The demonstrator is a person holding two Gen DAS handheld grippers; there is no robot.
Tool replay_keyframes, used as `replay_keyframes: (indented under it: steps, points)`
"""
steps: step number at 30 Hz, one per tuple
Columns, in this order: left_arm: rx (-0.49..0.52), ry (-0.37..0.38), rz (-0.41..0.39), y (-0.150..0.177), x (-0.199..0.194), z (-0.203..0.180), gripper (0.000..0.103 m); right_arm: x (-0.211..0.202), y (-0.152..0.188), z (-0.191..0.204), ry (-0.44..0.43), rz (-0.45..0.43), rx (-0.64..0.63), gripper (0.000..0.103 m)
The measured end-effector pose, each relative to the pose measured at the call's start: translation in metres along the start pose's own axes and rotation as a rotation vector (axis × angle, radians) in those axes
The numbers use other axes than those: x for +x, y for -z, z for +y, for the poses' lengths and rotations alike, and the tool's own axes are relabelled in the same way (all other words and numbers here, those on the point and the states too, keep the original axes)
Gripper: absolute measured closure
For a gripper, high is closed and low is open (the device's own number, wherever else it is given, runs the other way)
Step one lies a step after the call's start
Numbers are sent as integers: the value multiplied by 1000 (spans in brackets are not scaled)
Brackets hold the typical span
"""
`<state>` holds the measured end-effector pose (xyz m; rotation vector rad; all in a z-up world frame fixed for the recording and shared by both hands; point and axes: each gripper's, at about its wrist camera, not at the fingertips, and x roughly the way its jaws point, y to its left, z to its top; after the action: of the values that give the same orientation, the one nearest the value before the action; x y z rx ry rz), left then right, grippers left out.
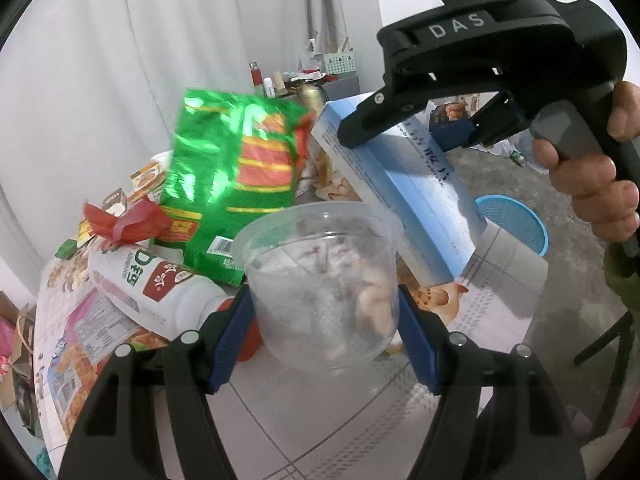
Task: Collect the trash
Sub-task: 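Grasp the clear plastic cup with the left gripper while the right gripper grasps the blue medicine box, then carry cup and box over the wastebasket and open both grippers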
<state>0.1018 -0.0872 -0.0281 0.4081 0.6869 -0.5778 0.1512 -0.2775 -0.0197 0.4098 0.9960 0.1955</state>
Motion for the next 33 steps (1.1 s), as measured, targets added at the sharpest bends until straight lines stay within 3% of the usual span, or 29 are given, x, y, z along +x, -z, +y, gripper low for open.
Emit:
replay_keyframes:
  steps: [19,33]
  points:
    - [-37,-24,-34,0,-18,15,35,-31,10,-12,-59,-94,80,28]
    - [-30,-3,-98,-15,-37,11,35,-94,31,-39,-49,-252,181,29]
